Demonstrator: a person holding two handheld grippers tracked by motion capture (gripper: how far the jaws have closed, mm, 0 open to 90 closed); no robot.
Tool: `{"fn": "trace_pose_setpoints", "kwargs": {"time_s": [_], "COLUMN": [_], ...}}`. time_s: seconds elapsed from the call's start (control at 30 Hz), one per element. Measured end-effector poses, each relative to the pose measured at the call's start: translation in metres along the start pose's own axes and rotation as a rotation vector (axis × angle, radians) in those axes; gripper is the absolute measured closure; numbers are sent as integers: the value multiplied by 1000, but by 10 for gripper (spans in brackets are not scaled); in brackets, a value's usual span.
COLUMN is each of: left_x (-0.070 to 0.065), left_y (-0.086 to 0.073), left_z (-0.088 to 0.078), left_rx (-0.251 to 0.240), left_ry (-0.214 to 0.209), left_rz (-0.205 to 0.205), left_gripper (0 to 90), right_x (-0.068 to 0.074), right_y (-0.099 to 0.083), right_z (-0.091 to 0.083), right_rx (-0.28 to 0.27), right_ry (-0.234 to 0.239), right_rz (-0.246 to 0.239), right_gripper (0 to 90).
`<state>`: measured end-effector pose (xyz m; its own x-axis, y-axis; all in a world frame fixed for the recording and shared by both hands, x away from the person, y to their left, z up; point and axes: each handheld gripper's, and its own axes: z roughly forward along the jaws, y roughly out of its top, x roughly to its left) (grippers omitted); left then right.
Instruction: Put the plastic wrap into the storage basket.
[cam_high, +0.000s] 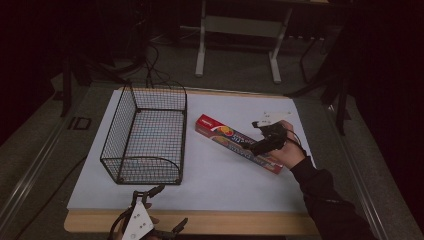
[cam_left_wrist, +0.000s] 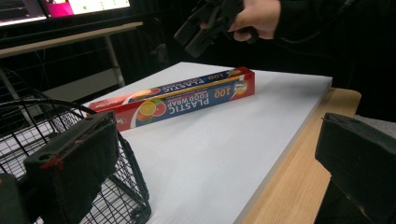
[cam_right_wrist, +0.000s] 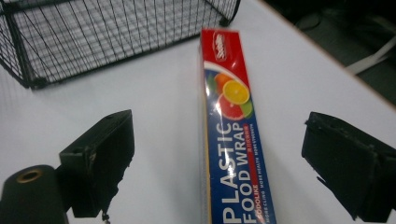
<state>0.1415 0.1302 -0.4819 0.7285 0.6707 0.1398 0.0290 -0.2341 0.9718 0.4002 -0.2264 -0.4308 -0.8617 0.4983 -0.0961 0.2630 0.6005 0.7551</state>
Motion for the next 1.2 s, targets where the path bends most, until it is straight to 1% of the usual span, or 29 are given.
{"fn": "trace_pose_setpoints", "kwargs": {"time_s": [0.07, 0.1, 0.13, 0.17, 0.2, 0.27, 0.3, 0.33, 0.37, 0.43, 0.5, 0.57, 0.6, 0.63, 0.67, 0.73, 0.77, 0.8, 0.87, 0.9, 0.93, 1.03, 1.17, 1.2], "left_x": [0, 0, 0, 0, 0, 0, 0, 0, 0, 0, 0, 0, 0, 0, 0, 0, 0, 0, 0, 0, 0, 0, 0, 0], "left_y": [0, 0, 0, 0, 0, 0, 0, 0, 0, 0, 0, -1, -1, -1, -1, -1, -1, -1, -1, -1, -1, -1, -1, -1], "left_z": [0, 0, 0, 0, 0, 0, 0, 0, 0, 0, 0, 0, 0, 0, 0, 0, 0, 0, 0, 0, 0, 0, 0, 0], "left_rx": [0, 0, 0, 1, 1, 3, 3, 3, 4, 4, 3, 5, 5, 5, 5, 5, 4, 5, 4, 5, 4, 4, 4, 4], "left_ry": [-1, -1, -1, -3, -4, -3, -3, -3, -3, -3, -3, -4, -4, -4, -4, -4, -5, -5, -3, -4, -5, -6, -7, -8], "left_rz": [1, 1, 1, 1, -1, 1, 1, 1, 3, 3, 2, 3, 2, 2, 2, 2, 3, 3, 6, 8, 7, 7, 9, 9], "left_gripper": [1, 2, 2, 2, 1, 1, 1, 1, 1, 1, 2, 2, 2, 2, 2, 1, 2, 2, 2, 1, 1, 1, 2, 1], "right_x": [-4, -4, -6, -12, -14, -19, -19, -21, -25, -28, -28, -29, -29, -28, -27, -27, -27, -28, -28, -28, -29, -29, -29, -29], "right_y": [1, 1, 1, 1, 0, -1, -1, -2, -4, -7, -8, -11, -11, -12, -12, -12, -13, -13, -13, -12, -13, -13, -13, -12], "right_z": [8, 8, 11, 20, 24, 31, 31, 34, 42, 49, 52, 63, 63, 69, 73, 76, 81, 83, 88, 89, 92, 98, 101, 104], "right_rx": [28, 28, 41, 73, 85, 106, 106, 113, 133, 153, 161, 194, 194, 219, 234, 244, 265, 271, 292, 303, 320, 362, 380, 403], "right_ry": [-1, -1, 5, 6, 3, 11, 11, 12, 15, 24, 31, 47, 47, 51, 62, 59, 74, 68, 80, 77, 87, 92, 90, 86], "right_rz": [5, 5, 8, 16, 15, 25, 25, 31, 36, 47, 48, 52, 52, 46, 47, 45, 48, 45, 55, 57, 58, 58, 56, 53], "right_gripper": [95, 95, 95, 96, 96, 96, 96, 96, 96, 96, 97, 97, 97, 97, 97, 97, 113, 113, 113, 114, 121, 132, 139, 161]}}
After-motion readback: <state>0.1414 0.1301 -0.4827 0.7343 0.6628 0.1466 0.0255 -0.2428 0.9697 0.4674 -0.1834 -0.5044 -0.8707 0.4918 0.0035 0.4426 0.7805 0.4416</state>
